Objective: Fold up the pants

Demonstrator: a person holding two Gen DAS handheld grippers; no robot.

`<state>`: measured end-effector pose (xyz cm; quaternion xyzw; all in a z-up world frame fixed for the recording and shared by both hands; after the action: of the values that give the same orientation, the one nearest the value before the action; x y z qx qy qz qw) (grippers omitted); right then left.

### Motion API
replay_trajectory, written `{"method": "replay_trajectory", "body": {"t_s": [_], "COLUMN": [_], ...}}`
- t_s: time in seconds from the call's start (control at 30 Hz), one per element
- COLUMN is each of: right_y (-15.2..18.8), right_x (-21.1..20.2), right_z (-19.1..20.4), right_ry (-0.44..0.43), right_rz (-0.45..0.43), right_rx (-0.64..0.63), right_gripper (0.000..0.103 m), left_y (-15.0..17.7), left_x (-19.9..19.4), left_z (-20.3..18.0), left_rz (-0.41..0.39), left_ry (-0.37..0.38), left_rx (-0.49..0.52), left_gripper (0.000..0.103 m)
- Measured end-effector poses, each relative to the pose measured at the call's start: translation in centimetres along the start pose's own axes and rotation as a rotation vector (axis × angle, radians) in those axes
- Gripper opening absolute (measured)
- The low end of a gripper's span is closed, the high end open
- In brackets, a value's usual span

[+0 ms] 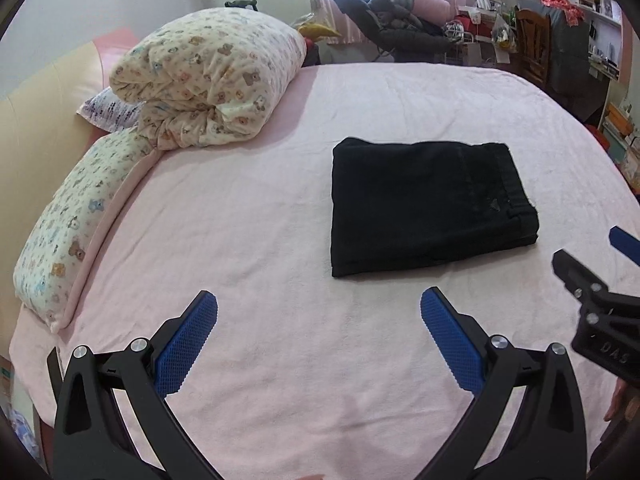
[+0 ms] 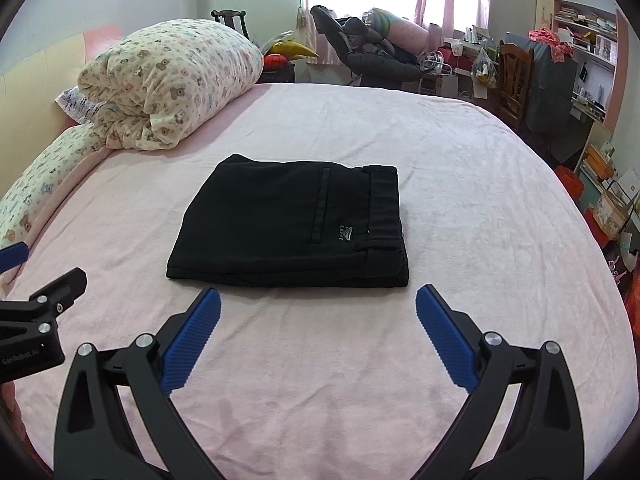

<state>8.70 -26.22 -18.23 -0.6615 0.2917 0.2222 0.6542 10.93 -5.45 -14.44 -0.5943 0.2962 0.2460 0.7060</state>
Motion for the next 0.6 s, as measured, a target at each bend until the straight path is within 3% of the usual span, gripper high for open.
{"method": "replay_trajectory", "body": {"t_s": [0.37,0.6], "right_y": [0.0,0.2], "right_x": [-0.9,-1.6], "right_z": [-0.1,-0.4], "right_ry": [0.017,0.053], "right_rz": [0.002,-0.001], "right_rx": [0.001,-0.006], "right_gripper": [0.098,0.098], "left_y": [0.0,-0.1], "left_x": [-1.4,-1.1], "left_z": [-1.3,0.3], "left_rz": [-0.039,-0.025], "left_ry": [0.090,0.048], "left_rx": [0.003,-0.054], "left_gripper": [0.102,0.102]}}
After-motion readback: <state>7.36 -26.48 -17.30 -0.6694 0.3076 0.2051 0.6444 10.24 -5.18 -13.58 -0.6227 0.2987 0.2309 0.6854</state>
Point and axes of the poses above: each gripper's, at about its wrist camera, not at the fingertips, and x roughly the way its jaws point, z to its left, y to its underside, the point moved 10 cm from there along x, roughly the way its jaws point, and after that the axes turned 8 degrees about -x, right-handed, at the moved point
